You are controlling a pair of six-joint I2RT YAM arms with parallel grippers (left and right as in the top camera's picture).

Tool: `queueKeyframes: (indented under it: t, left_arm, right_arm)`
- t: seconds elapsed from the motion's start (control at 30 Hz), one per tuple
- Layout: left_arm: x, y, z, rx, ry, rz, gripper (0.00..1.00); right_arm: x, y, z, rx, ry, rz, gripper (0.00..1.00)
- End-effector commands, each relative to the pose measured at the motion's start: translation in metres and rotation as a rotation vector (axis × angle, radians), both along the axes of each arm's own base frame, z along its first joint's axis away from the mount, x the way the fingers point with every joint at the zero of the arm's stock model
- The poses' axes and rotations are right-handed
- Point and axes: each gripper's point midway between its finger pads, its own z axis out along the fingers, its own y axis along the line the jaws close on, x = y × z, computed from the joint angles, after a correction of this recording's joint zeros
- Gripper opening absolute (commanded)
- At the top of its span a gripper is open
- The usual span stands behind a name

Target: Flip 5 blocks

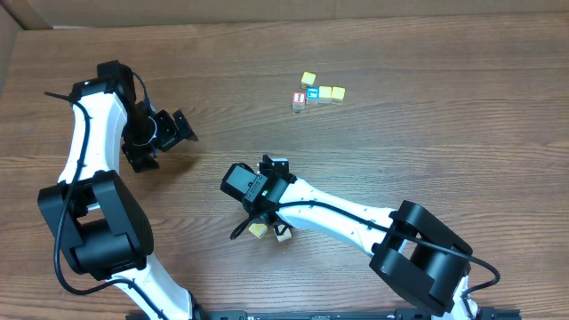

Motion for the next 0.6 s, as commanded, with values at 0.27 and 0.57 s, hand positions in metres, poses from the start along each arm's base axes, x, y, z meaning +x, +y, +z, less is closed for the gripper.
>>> queueKeyframes:
  t: [0.27,0.57]
  left_arm:
    - [0.0045,-0.0013,0.0019,0.005,-0.012,-0.016,1.00]
    - [0.0044,-0.0014,0.0019,0.005,-0.012,-0.016,1.00]
  right_arm:
    - [0.0054,0.0065,0.0195,0.034,-0.038,0.022,0.37]
    - [0.0061,0.0064,0.0195,0.034,-0.039,0.021,0.36]
